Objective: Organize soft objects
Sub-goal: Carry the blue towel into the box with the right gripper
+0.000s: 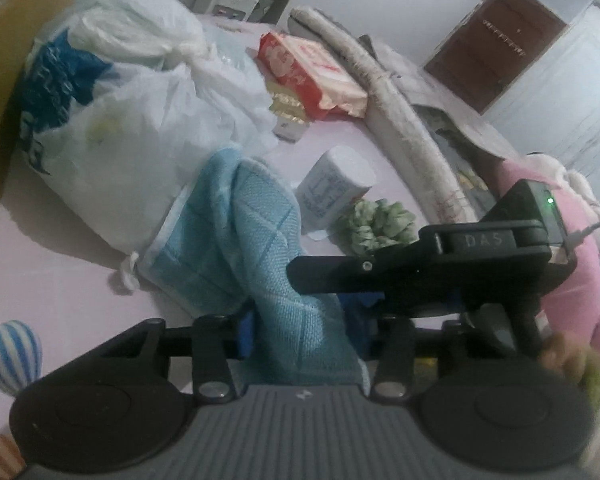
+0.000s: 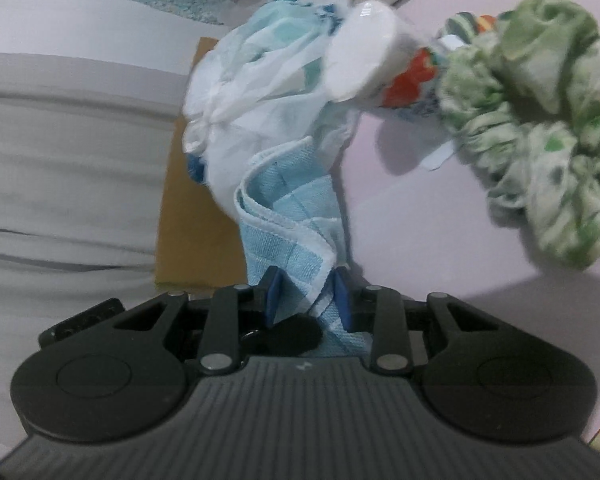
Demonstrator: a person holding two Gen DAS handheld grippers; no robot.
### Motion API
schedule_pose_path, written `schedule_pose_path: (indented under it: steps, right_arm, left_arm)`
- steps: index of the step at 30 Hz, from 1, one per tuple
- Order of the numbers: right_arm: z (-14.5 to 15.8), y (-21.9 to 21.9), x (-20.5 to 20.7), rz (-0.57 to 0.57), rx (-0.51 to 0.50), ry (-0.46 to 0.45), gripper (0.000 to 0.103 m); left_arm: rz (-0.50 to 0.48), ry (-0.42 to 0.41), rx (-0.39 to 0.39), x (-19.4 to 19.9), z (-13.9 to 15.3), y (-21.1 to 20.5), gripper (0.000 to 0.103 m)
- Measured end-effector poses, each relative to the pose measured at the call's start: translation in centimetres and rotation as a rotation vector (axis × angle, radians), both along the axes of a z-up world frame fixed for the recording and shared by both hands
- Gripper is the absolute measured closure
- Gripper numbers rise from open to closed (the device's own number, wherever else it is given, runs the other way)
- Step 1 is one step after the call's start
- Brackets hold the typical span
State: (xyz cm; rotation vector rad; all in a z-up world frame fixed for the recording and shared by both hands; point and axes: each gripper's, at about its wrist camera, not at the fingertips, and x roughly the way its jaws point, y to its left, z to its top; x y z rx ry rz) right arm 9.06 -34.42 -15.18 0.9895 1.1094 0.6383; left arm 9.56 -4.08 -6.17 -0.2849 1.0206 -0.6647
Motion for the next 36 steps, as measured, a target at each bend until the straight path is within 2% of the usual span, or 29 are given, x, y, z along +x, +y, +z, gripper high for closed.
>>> schedule_pose_path:
  steps: [4,9,15,20,22,25,30,36]
  right_arm:
    - [3.0,1.4,-0.7,0.025,0.008,-0.053,0.074]
    - [8.8,5.0,-0.6,0.089,0.004,-0.195,0.074]
    - [15.4,13.3,2.9,0.222,0.003,-0.350,0.073]
    - [17.9,21.7,7.3,0.315,-0.035,-0.381,0.069]
    - [17.8,24.8,9.4,0.333,-0.047,-0.356,0.069]
    - [16.6,29.3,12.0,0.367,-0.084,-0.299,0.068]
    - [12.2,34.5,15.1,0.422,-0.098,-0.143,0.068]
    - [7.6,39.7,17.4,0.480,-0.152,-0.019,0.068]
  left_arm:
    - [0.006,-0.063,0.009,-1.7,2.7,1.0,0.061]
    - [0.064,-0.184,0.007,-3.8,7.8,4.2,0.061]
    - [0.188,-0.320,0.068,-4.5,13.5,10.5,0.061]
    - [0.299,-0.330,0.159,-2.0,16.1,16.1,0.061]
    - [0.336,-0.304,0.179,-0.5,16.2,18.3,0.061]
    - [0.383,-0.223,0.196,2.6,15.0,21.9,0.060]
    - [0.450,-0.100,0.260,6.0,11.6,26.0,0.059]
    - [0.513,-0.012,0.393,8.0,8.5,28.9,0.057]
